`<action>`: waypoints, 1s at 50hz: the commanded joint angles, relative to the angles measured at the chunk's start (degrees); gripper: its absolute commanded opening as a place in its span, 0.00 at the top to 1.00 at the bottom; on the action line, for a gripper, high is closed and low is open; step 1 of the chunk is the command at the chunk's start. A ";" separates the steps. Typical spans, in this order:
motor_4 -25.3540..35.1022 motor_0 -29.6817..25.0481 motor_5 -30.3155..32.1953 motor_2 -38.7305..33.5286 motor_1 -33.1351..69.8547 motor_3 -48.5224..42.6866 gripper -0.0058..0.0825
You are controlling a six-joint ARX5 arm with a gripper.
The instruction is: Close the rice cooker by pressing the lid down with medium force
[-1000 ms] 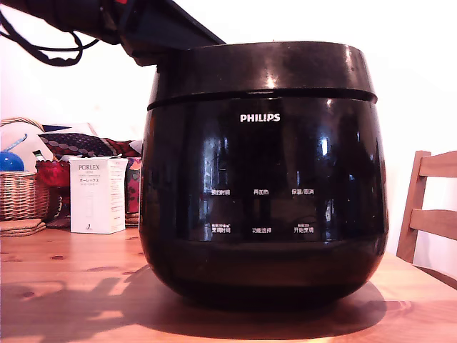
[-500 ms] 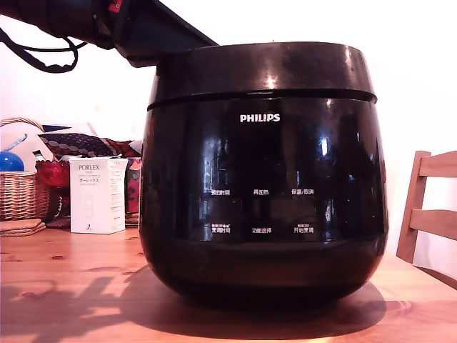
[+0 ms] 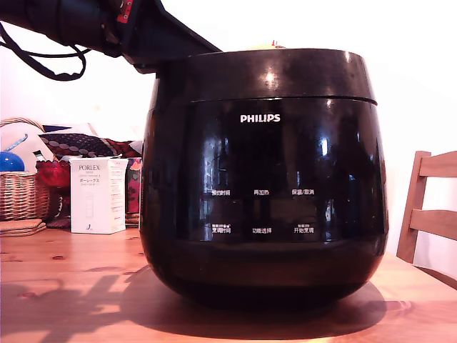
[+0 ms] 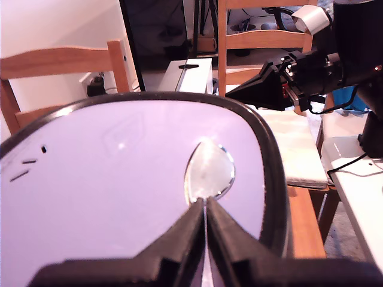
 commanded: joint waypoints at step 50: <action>-22.91 2.29 -21.29 -6.67 -17.70 13.09 0.96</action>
